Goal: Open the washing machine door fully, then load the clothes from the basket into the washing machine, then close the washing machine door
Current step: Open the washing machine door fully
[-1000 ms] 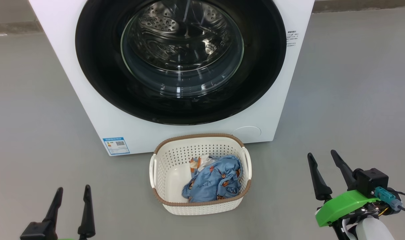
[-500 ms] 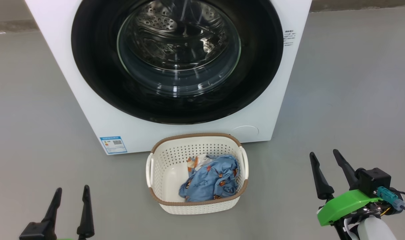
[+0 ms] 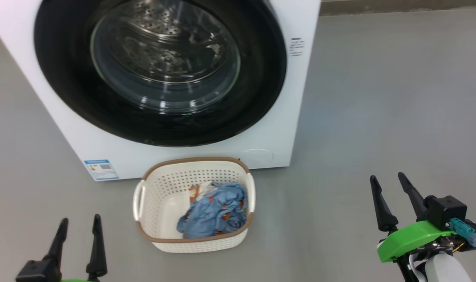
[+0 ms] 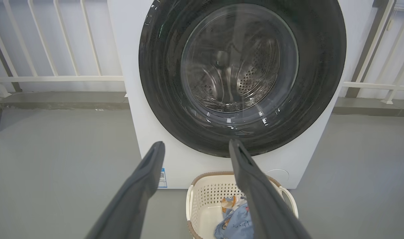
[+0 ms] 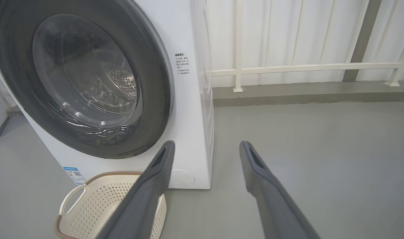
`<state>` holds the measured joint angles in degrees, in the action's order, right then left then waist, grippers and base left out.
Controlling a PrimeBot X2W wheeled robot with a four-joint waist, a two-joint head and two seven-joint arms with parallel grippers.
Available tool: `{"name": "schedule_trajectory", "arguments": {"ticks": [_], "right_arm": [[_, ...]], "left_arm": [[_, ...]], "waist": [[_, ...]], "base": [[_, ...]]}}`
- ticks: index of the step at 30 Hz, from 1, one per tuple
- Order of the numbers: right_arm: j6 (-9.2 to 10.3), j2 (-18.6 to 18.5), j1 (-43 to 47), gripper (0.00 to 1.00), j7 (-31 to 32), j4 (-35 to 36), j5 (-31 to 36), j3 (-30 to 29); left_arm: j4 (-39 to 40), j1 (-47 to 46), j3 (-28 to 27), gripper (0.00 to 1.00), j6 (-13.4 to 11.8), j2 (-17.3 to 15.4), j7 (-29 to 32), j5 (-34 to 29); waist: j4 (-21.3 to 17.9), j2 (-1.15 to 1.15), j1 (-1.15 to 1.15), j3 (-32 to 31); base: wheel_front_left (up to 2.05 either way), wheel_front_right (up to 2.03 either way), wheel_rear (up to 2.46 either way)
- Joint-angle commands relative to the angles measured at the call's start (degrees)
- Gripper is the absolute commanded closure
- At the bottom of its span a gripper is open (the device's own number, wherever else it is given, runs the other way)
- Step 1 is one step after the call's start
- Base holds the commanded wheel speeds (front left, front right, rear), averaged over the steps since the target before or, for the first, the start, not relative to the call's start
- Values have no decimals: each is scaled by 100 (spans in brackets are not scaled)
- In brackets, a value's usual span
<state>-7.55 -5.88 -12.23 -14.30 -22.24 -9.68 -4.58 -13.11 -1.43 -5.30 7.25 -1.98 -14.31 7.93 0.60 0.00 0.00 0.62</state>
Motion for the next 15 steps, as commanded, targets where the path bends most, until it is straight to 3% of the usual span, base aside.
{"name": "schedule_trajectory", "arguments": {"ticks": [1,7,15], "right_arm": [[6,-31,-111,0,-70,192,38,98],[6,-27,-115,0,-70,263,38,99],[6,-32,-146,0,-70,283,15,124]], "left_arm": [[209,-215,-212,0,3,-93,-69,11],[294,-177,-180,0,11,-92,-69,-42],[402,-162,-95,0,19,-91,-69,-30]], "waist": [[9,0,0,11],[29,0,0,56],[42,0,0,119]], "base": [[100,100,-200],[73,73,-145],[25,25,-50]]}}
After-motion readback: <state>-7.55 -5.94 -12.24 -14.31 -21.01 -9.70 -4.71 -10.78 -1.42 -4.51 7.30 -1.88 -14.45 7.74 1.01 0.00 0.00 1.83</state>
